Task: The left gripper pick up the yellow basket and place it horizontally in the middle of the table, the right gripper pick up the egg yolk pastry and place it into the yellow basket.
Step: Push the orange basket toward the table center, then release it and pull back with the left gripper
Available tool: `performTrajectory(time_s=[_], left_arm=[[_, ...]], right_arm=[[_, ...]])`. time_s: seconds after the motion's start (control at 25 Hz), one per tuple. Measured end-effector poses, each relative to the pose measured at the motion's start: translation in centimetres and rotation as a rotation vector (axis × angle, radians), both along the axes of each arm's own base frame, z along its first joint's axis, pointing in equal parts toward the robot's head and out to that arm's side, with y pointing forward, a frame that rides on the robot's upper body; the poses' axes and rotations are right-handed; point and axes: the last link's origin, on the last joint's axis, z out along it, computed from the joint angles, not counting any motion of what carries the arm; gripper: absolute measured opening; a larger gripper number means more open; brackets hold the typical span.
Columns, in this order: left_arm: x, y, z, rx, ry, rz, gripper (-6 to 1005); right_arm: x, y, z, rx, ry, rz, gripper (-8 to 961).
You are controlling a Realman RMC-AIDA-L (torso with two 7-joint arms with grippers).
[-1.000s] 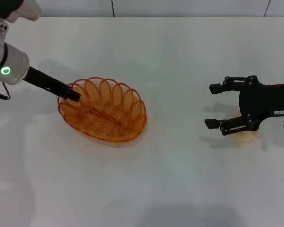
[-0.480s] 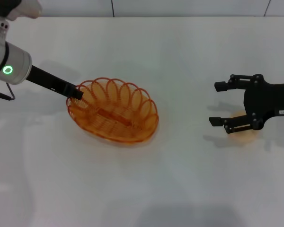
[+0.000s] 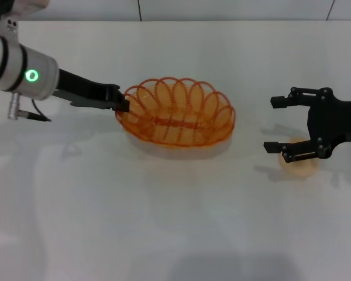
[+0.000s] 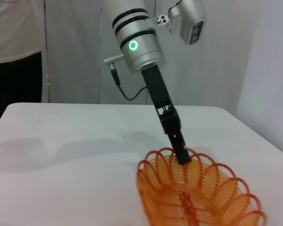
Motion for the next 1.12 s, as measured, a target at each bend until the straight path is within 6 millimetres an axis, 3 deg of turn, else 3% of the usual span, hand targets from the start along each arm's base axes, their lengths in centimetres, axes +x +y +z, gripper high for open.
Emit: performTrajectory(time_s=[0.68, 1.12], left_arm=[[1.9, 0.4, -4.6, 0.028, -0.060, 0.114, 71], [1.8, 0.1, -5.1, 0.016, -0.055, 0.118, 71]], right_arm=[[0.0, -0.7, 0.0, -0.019, 0.001, 0.048, 831], [-0.1, -1.0, 0.0, -0.035, -0.005, 0.067, 828]])
